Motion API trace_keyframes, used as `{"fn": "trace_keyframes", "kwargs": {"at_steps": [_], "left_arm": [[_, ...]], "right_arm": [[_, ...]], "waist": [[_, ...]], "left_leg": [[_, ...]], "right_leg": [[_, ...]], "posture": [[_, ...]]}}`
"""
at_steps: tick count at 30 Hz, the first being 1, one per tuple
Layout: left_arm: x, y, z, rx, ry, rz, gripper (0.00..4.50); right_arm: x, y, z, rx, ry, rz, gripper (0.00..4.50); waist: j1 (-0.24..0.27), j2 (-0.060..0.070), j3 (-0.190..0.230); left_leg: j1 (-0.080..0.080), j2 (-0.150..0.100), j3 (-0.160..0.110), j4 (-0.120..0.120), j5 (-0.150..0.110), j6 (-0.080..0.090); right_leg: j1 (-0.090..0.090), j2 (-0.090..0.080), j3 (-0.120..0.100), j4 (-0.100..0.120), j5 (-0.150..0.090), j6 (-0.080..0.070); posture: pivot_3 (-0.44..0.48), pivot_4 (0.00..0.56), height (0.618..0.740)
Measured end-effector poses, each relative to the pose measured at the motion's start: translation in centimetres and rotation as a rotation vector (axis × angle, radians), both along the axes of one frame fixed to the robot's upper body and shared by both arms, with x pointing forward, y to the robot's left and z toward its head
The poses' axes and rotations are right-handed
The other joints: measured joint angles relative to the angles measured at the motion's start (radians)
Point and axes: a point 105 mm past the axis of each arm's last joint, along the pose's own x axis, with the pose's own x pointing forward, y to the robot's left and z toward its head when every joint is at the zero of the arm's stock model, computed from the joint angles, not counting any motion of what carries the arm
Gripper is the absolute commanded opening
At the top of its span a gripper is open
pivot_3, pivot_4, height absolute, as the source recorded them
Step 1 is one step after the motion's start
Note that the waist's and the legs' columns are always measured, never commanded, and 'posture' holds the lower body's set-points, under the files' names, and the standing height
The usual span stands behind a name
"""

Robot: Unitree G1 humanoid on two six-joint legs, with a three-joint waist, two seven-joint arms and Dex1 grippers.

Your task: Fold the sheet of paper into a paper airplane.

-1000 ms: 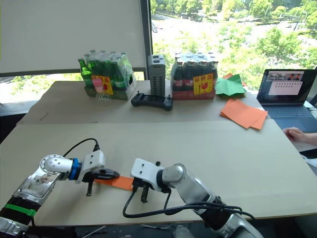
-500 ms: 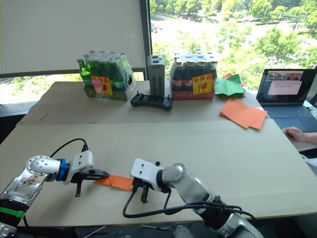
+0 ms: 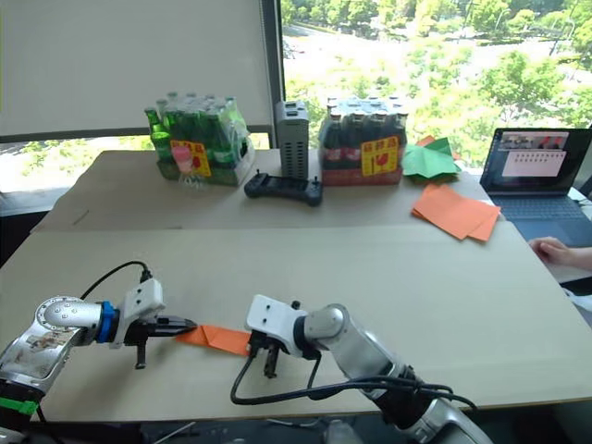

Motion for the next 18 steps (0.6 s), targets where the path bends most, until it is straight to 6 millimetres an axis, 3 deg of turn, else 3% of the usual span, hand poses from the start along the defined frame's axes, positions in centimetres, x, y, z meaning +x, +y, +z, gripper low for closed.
{"fn": "trace_keyframes", "kwargs": {"at_steps": [3, 5, 6, 8, 12, 18], "left_arm": [[-0.2, 0.1, 2.4, -0.112, -0.006, 0.069, 0.00], [-0.8, -0.1, 4.2, -0.207, -0.004, 0.098, 0.00], [-1.5, -0.3, 4.7, -0.244, 0.006, 0.105, 0.00], [-2.4, -0.3, 4.4, -0.262, 0.036, 0.115, 0.00], [-3.8, -0.2, 2.9, -0.270, 0.115, 0.158, 0.00], [-3.9, -0.4, 3.8, -0.299, 0.093, 0.165, 0.00]], "right_arm": [[0.6, -1.1, 0.8, 0.035, -0.012, -0.052, 0.03], [0.8, -1.4, 2.5, 0.092, -0.034, -0.073, 0.03], [0.8, -1.6, 3.8, 0.134, -0.056, -0.083, 0.03], [0.8, -1.9, 5.3, 0.178, -0.093, -0.093, 0.03], [-0.1, -2.6, 7.3, 0.236, -0.129, -0.082, 1.24], [-1.9, -3.0, 6.1, 0.249, -0.046, -0.040, 3.35]], "waist": [[0.005, -0.006, 0.004], [0.004, -0.007, 0.005], [0.004, -0.007, 0.005], [0.000, -0.007, 0.005], [0.004, -0.008, 0.005], [0.016, -0.008, 0.006]], "left_leg": [[-0.005, 0.000, 0.000, 0.000, 0.000, 0.000], [-0.014, 0.000, 0.000, 0.000, 0.001, -0.002], [-0.016, 0.000, 0.000, 0.000, 0.001, -0.002], [-0.015, 0.000, 0.000, 0.000, 0.001, -0.002], [-0.016, 0.000, -0.001, -0.002, 0.001, -0.002], [-0.014, -0.001, -0.001, -0.002, 0.002, -0.004]], "right_leg": [[-0.004, 0.000, -0.001, 0.000, 0.000, 0.000], [-0.013, -0.002, -0.001, 0.000, 0.001, -0.001], [-0.015, -0.002, -0.001, 0.001, 0.006, -0.008], [-0.015, -0.002, -0.001, 0.001, 0.006, -0.009], [-0.016, -0.002, -0.002, 0.000, 0.006, -0.009], [-0.014, -0.003, -0.002, -0.001, 0.005, -0.008]], "posture": [[0.000, 0.150, 0.733], [0.000, 0.150, 0.733], [0.000, 0.150, 0.733], [0.000, 0.150, 0.733], [0.000, 0.150, 0.733], [0.000, 0.150, 0.733]]}}
